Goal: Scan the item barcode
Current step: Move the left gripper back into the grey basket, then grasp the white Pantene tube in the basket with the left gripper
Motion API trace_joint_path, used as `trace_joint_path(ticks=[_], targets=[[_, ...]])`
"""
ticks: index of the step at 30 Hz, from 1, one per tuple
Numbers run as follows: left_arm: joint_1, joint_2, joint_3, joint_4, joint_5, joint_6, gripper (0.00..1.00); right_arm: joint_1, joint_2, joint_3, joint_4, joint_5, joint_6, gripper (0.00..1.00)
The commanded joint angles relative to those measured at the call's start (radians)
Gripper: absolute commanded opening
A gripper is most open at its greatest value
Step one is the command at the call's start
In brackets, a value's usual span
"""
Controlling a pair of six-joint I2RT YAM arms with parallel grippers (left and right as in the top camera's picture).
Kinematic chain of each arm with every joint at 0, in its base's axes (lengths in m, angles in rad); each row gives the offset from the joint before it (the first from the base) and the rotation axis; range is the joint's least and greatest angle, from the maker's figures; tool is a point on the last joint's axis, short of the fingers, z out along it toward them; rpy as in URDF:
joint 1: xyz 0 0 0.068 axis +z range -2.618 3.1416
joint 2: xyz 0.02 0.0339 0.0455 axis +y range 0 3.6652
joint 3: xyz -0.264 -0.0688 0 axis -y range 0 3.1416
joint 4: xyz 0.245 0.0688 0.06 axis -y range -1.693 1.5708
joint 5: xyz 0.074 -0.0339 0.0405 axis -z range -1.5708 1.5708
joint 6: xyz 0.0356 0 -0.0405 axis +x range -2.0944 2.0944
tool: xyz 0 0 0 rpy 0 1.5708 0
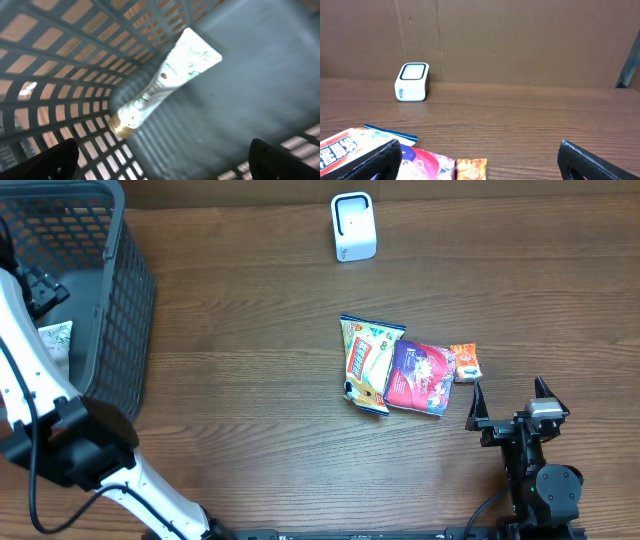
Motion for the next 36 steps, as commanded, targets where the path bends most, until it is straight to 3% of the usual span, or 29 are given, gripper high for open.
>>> trace_joint_path(ticks=[1,16,28,36], targets=[[0.005,0.050,0.011,-0.015,-0.079,0.035,1.00,-0.004,-0.010,-0.010,0.008,0.002,0.006,1.00],[0.029,0.251,0.011,-0.019,-0.077,0.173,0.93,-0.004,-0.010,-0.010,0.008,0.002,0.006,1.00],[0.132,0.261,-0.023,0.003,0.163,0.310,0.89,-0.004,-0.010,-0.010,0.008,0.002,0.006,1.00],[0.132,0.261,-0.142,0.082,0.171,0.354,0.90,-0.004,-0.010,-0.010,0.008,0.002,0.006,1.00]])
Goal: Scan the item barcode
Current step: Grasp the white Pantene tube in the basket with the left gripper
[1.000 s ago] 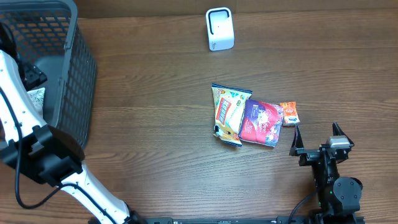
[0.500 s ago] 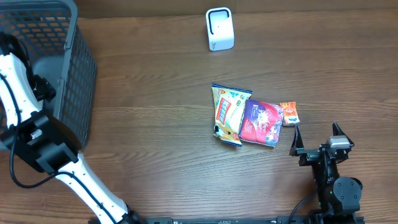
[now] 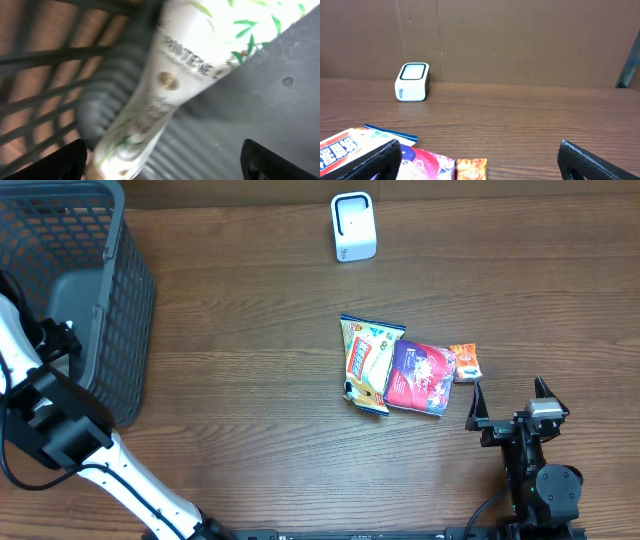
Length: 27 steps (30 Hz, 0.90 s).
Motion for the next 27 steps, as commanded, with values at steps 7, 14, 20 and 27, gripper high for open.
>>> trace_joint_path(ticks=[7,14,20,27], targets=[[-0.003,0.004,-0.133,0.082,0.025,0.062,0.90,-0.004,-0.010,-0.010,0.008,0.002,0.006,1.00],[-0.002,0.004,-0.208,0.127,0.010,0.061,0.78,-0.004,-0.010,-0.010,0.008,0.002,0.006,1.00],[-0.003,0.004,-0.259,0.149,0.012,0.061,0.50,-0.004,-0.010,-0.010,0.008,0.002,0.006,1.00],[-0.003,0.004,-0.259,0.149,0.012,0.034,0.04,-0.004,-0.010,-0.010,0.008,0.002,0.006,1.00]])
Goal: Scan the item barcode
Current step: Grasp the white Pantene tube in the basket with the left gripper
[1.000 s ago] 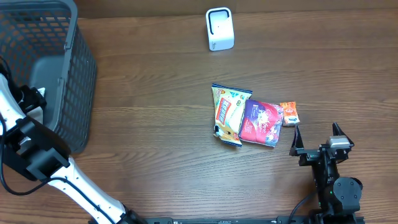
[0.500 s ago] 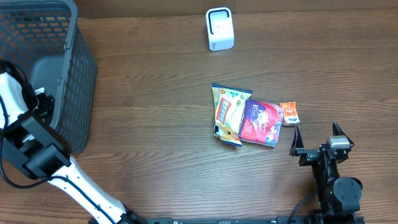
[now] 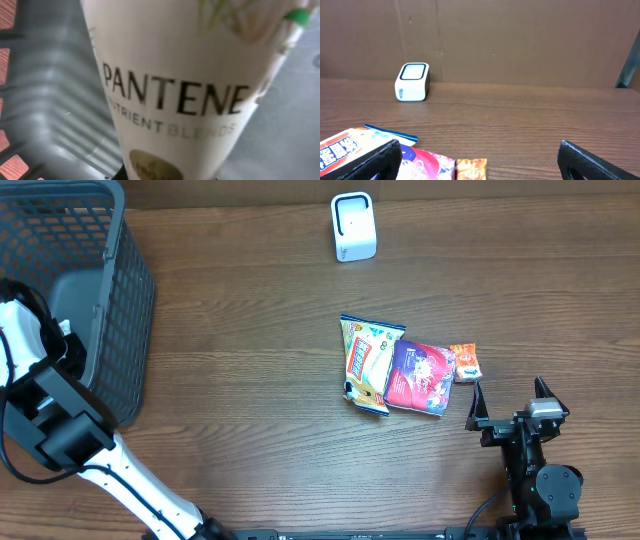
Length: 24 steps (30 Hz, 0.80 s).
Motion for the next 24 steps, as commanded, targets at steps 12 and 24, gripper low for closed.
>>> trace_joint_path(ticks=[12,24], targets=[[-0.032,0.030,0.278,-0.157,0.229,-0.115,0.04,-0.004,-0.010,-0.010,0.008,0.003,0.006,1.00],[-0.097,0.013,0.968,-0.413,0.611,-0.140,0.04,-0.004,-0.010,-0.010,0.008,0.003,0.006,1.00]])
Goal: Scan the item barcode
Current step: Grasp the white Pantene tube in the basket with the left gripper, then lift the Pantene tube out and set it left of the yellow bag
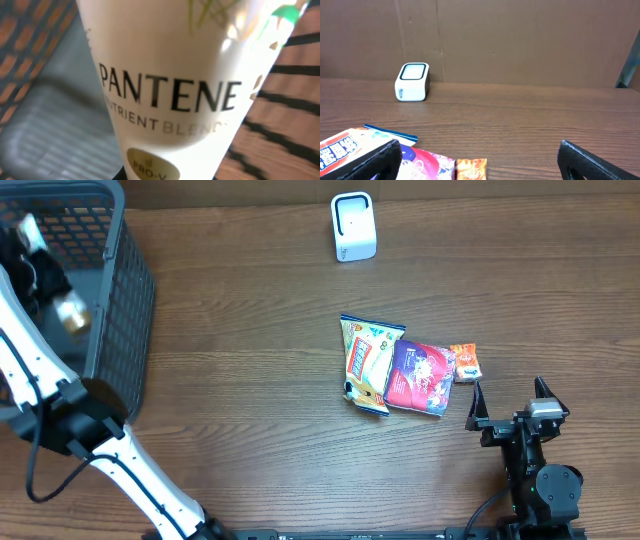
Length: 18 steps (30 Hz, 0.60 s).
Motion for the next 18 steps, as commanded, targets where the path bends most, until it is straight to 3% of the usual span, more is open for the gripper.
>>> trace_joint_path(ticks=[1,5,18], targets=[[-0.013,-0.053,0.209,-0.046,0.242,-0.052,0.04,-0.004,-0.010,-0.010,0.008,0.002,0.006,1.00],[-0.040,-0.096,0.333,-0.069,0.399,-0.080,0.04,-0.004,-0.010,-0.010,0.008,0.002,0.006,1.00],[-0.344,-0.315,0.333,-0.069,0.393,-0.075,0.04,-0.004,-0.010,-0.010,0.008,0.002,0.006,1.00]])
